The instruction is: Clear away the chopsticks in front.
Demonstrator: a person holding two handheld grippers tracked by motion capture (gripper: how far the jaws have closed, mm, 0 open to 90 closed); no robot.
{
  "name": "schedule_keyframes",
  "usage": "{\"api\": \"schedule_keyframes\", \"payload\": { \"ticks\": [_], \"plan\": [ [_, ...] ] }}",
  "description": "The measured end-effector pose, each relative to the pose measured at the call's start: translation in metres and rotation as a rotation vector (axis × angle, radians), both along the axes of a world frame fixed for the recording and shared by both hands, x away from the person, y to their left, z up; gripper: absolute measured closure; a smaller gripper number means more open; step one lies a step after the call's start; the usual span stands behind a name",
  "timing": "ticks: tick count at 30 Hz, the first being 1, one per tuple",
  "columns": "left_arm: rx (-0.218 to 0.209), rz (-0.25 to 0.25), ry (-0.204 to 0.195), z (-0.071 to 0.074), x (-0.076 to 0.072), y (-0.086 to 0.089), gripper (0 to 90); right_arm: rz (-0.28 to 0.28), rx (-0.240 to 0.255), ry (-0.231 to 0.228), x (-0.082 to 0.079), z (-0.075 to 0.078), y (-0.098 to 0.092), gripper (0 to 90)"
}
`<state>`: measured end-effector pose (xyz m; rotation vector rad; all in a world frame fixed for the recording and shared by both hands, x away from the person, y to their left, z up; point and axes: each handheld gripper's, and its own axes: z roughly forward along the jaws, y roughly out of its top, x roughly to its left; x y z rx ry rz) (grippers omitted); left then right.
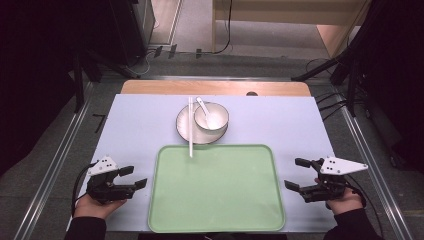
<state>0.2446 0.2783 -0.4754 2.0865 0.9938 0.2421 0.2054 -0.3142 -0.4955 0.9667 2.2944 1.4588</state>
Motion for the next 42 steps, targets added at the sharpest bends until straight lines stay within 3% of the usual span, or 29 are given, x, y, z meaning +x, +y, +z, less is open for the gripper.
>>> {"api": "schedule_keyframes", "payload": {
  "ticks": [16, 25, 26, 33, 35, 37, 39, 42],
  "plan": [
    [-0.011, 0.005, 0.001, 0.000, 0.000, 0.001, 30.1, 0.004, -0.006, 0.003, 0.000, 0.000, 0.001, 14.1],
    [-0.017, 0.018, -0.006, 0.000, -0.001, 0.003, 38.0, 0.005, -0.006, 0.001, 0.000, -0.001, 0.001, 14.1],
    [-0.049, 0.021, 0.005, 0.000, 0.000, 0.005, 39.6, 0.005, -0.006, 0.001, 0.000, -0.001, 0.001, 14.1],
    [-0.041, 0.029, 0.001, 0.003, 0.001, 0.004, 40.9, 0.003, -0.006, 0.004, 0.000, -0.001, 0.001, 14.1],
    [-0.045, 0.035, 0.015, 0.004, 0.002, 0.002, 42.5, 0.003, -0.006, 0.004, 0.000, -0.001, 0.001, 14.1],
    [-0.051, 0.073, 0.058, 0.006, 0.004, 0.000, 46.3, 0.005, -0.007, 0.005, 0.000, -0.001, 0.001, 14.1],
    [-0.061, 0.080, 0.095, 0.007, 0.009, -0.002, 48.5, 0.005, -0.008, 0.004, 0.000, -0.001, 0.001, 14.1],
    [-0.056, 0.089, 0.105, 0.010, 0.016, -0.006, 48.8, 0.009, -0.013, 0.004, 0.001, -0.001, 0.002, 14.1]
  ]
}}
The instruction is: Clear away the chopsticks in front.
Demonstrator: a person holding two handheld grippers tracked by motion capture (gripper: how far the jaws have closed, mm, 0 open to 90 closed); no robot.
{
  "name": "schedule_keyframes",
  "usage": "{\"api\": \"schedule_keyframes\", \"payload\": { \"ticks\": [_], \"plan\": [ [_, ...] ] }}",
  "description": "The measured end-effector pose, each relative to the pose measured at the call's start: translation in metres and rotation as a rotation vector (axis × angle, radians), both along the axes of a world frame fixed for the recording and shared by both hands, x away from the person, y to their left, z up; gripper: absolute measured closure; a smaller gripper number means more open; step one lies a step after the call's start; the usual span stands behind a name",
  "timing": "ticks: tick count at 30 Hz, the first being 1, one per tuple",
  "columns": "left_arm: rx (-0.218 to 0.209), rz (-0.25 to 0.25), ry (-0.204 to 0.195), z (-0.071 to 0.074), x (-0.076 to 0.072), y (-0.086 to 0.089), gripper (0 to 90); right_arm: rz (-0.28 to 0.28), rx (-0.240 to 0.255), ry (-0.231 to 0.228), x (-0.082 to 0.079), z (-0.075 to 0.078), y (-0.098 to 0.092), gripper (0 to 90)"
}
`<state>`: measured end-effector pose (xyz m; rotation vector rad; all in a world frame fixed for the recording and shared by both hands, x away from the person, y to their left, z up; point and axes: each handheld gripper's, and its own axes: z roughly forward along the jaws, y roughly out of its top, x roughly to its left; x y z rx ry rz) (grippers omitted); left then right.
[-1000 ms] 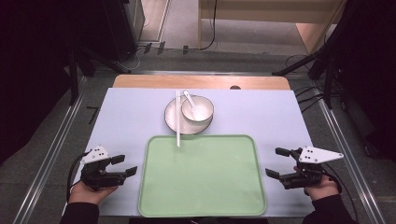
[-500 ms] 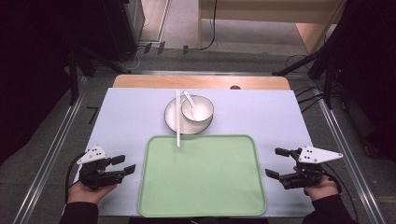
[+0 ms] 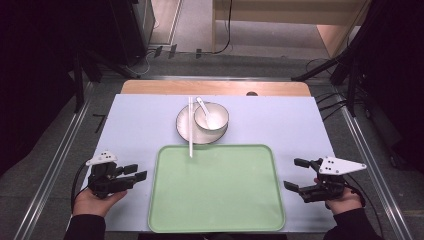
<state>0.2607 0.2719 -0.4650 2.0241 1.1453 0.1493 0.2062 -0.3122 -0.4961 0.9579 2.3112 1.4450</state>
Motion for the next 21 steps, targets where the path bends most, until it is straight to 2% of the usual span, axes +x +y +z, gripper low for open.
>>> {"api": "schedule_keyframes", "payload": {
  "ticks": [3, 7, 12, 18, 21],
  "plan": [
    [0.013, 0.013, 0.009, 0.004, 0.009, -0.005, 43.7, -0.001, 0.000, -0.002, 0.000, 0.000, 0.000, 14.1],
    [-0.010, 0.024, 0.034, 0.005, 0.021, -0.011, 41.9, 0.002, -0.003, 0.000, 0.000, 0.000, 0.001, 14.1],
    [0.034, 0.020, 0.029, 0.010, 0.032, -0.021, 41.0, 0.003, -0.004, -0.003, 0.000, 0.000, 0.002, 14.1],
    [0.045, 0.021, 0.032, 0.016, 0.044, -0.030, 40.7, -0.002, -0.003, 0.001, 0.000, 0.000, 0.001, 14.1],
    [0.063, 0.022, 0.037, 0.019, 0.058, -0.040, 40.4, -0.004, -0.004, 0.000, 0.000, 0.000, 0.001, 14.1]
  ]
}}
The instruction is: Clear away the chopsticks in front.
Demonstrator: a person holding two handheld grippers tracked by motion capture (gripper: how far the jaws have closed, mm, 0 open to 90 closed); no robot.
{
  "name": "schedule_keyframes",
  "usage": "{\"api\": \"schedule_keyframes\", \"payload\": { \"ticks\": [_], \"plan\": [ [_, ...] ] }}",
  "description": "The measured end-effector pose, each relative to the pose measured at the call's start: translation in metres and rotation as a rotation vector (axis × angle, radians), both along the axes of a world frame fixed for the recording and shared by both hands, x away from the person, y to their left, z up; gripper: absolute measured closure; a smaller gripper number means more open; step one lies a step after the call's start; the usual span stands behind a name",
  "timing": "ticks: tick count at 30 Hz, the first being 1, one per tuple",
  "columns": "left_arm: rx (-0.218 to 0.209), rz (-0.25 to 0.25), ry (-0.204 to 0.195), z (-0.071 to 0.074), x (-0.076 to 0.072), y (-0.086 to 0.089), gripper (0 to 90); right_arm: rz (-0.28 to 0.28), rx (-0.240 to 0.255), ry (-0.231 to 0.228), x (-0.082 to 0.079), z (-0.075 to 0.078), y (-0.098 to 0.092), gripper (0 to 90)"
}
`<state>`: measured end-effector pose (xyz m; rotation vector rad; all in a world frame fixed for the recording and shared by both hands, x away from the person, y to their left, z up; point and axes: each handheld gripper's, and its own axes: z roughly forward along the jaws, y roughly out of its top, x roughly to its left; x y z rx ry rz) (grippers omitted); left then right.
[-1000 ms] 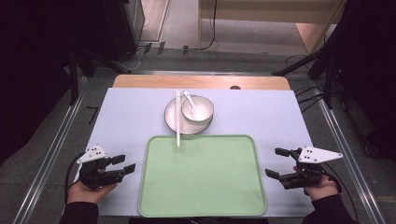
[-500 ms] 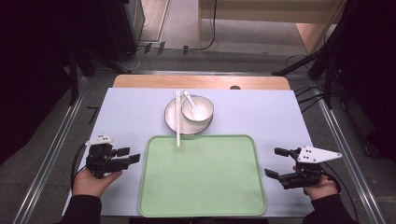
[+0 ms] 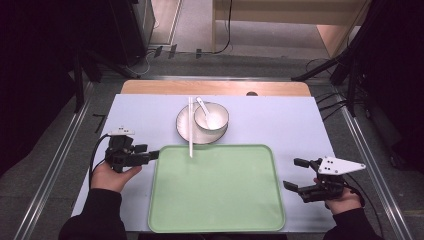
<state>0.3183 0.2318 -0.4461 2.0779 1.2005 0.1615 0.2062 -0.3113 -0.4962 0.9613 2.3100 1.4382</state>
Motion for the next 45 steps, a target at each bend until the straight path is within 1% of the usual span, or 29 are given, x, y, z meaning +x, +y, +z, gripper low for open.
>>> {"api": "schedule_keyframes", "payload": {
  "ticks": [2, 3, 4, 6, 10, 14, 16, 21, 22, 23, 24, 26, 29, 30, 31, 35, 36, 37, 38, 39, 41, 42, 43, 45],
  "plan": [
    [-0.002, -0.002, 0.003, 0.001, 0.006, -0.006, 39.9, -0.001, 0.002, 0.000, 0.000, 0.000, 0.000, 14.1],
    [-0.002, -0.002, 0.003, 0.001, 0.006, -0.006, 39.6, 0.000, 0.002, -0.001, 0.000, 0.000, -0.001, 14.1],
    [-0.001, -0.005, 0.010, 0.002, 0.013, -0.013, 39.4, -0.001, 0.002, -0.004, 0.000, 0.000, -0.001, 14.1],
    [0.007, -0.009, 0.023, 0.002, 0.019, -0.019, 38.6, -0.001, 0.003, -0.003, 0.000, 0.000, -0.001, 14.1],
    [0.030, -0.016, 0.034, 0.001, 0.030, -0.033, 37.1, 0.001, 0.003, -0.002, 0.000, 0.000, -0.001, 14.1],
    [0.032, -0.020, 0.040, -0.002, 0.039, -0.046, 36.3, 0.003, 0.007, -0.004, -0.001, 0.000, -0.001, 14.1],
    [0.042, -0.018, 0.041, -0.001, 0.044, -0.051, 36.3, 0.001, 0.008, -0.005, -0.001, 0.000, -0.001, 14.1],
    [0.048, -0.006, 0.035, 0.000, 0.054, -0.060, 37.0, 0.003, 0.006, -0.005, -0.001, 0.000, -0.001, 14.1],
    [0.046, 0.001, 0.033, 0.000, 0.056, -0.062, 37.4, 0.003, 0.006, -0.005, -0.001, 0.000, -0.001, 14.1],
    [0.053, 0.000, 0.031, 0.000, 0.058, -0.063, 37.8, 0.003, 0.008, -0.005, -0.001, 0.000, -0.001, 14.1],
    [0.058, 0.010, 0.026, -0.001, 0.060, -0.066, 38.4, 0.003, 0.008, -0.005, -0.001, 0.000, -0.001, 14.1],
    [0.071, 0.017, 0.032, -0.002, 0.064, -0.070, 39.0, 0.003, 0.008, -0.005, -0.001, 0.000, -0.001, 14.1],
    [0.090, 0.022, 0.025, -0.004, 0.070, -0.076, 40.4, 0.004, 0.007, -0.005, -0.001, 0.001, -0.001, 14.1],
    [0.090, 0.022, 0.025, -0.004, 0.070, -0.076, 40.9, 0.003, 0.008, -0.006, -0.001, 0.001, -0.001, 14.1],
    [0.094, 0.032, 0.028, -0.005, 0.074, -0.081, 41.5, 0.003, 0.007, -0.007, -0.001, 0.001, -0.001, 14.1],
    [0.094, 0.042, 0.028, -0.007, 0.079, -0.088, 44.3, 0.003, 0.007, -0.008, -0.001, 0.001, -0.002, 14.1],
    [0.112, 0.048, 0.041, -0.009, 0.083, -0.092, 45.6, 0.001, 0.009, -0.006, -0.001, 0.001, -0.002, 14.1],
    [0.115, 0.048, 0.043, -0.010, 0.084, -0.094, 46.9, 0.000, 0.010, -0.006, -0.001, 0.001, -0.002, 14.1],
    [0.113, 0.060, 0.054, -0.012, 0.086, -0.096, 48.0, 0.001, 0.010, -0.008, -0.001, 0.001, -0.002, 14.1],
    [0.113, 0.060, 0.054, -0.012, 0.086, -0.096, 49.0, 0.001, 0.011, -0.007, -0.001, 0.001, -0.002, 14.1],
    [0.135, 0.068, 0.070, -0.016, 0.090, -0.102, 50.6, 0.001, 0.011, -0.007, -0.001, 0.001, -0.002, 14.1],
    [0.135, 0.068, 0.070, -0.016, 0.090, -0.102, 51.6, 0.002, 0.011, -0.006, -0.001, 0.001, -0.002, 14.1],
    [0.155, 0.076, 0.068, -0.018, 0.092, -0.104, 52.4, 0.002, 0.010, -0.007, -0.001, 0.001, -0.002, 14.1],
    [0.154, 0.078, 0.074, -0.019, 0.094, -0.105, 53.8, 0.002, 0.012, -0.009, -0.001, 0.001, -0.002, 14.1]
  ]
}}
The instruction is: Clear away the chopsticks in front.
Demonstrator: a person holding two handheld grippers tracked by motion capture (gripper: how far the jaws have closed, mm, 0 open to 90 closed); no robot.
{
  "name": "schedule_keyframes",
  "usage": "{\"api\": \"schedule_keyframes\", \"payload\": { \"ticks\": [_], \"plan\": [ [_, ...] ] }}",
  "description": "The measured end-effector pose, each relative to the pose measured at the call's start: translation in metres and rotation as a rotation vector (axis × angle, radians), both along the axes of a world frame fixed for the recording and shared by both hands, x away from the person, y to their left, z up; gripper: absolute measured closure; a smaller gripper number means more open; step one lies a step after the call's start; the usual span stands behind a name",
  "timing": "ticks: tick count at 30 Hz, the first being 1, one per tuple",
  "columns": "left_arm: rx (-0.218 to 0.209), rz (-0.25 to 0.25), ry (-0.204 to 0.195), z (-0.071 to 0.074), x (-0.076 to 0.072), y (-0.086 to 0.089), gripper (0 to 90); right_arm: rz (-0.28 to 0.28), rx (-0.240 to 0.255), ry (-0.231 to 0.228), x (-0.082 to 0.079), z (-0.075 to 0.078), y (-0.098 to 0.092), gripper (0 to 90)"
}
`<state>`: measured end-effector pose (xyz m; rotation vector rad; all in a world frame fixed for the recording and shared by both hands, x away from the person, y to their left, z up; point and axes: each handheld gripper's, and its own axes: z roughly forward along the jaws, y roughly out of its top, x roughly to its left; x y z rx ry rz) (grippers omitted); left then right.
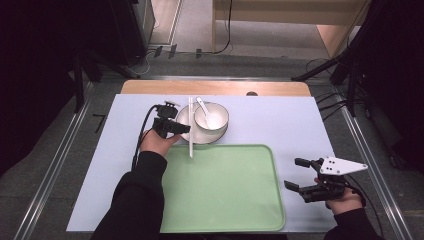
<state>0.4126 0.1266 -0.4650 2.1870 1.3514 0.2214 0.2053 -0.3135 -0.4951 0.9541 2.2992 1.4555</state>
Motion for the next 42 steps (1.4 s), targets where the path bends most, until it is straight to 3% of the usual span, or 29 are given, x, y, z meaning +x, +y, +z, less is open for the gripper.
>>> {"api": "schedule_keyframes", "payload": {
  "ticks": [3, 10, 15, 22, 27, 29, 42],
  "plan": [
    [-0.028, 0.013, 0.005, -0.003, 0.004, -0.004, 54.0, 0.001, 0.000, -0.002, 0.000, 0.000, 0.000, 14.1],
    [-0.014, 0.026, 0.019, -0.013, 0.008, -0.007, 56.4, 0.003, 0.002, -0.003, 0.000, 0.000, 0.000, 14.1],
    [-0.032, 0.043, 0.024, -0.017, 0.012, -0.007, 62.6, 0.005, 0.002, -0.003, 0.000, 0.001, 0.000, 14.1],
    [-0.114, 0.110, 0.060, -0.026, 0.022, -0.004, 72.2, 0.005, 0.001, -0.004, 0.000, 0.001, 0.000, 14.1],
    [-0.129, 0.148, 0.070, -0.028, 0.025, -0.003, 78.3, 0.006, 0.000, -0.004, 0.000, 0.001, 0.000, 14.1],
    [-0.173, 0.165, 0.100, -0.029, 0.027, 0.000, 79.5, 0.007, 0.000, -0.004, 0.000, 0.001, 0.000, 14.1],
    [-0.170, 0.202, 0.105, -0.029, 0.028, 0.004, 85.2, 0.010, 0.002, -0.002, -0.001, 0.001, 0.000, 14.2]
  ]
}}
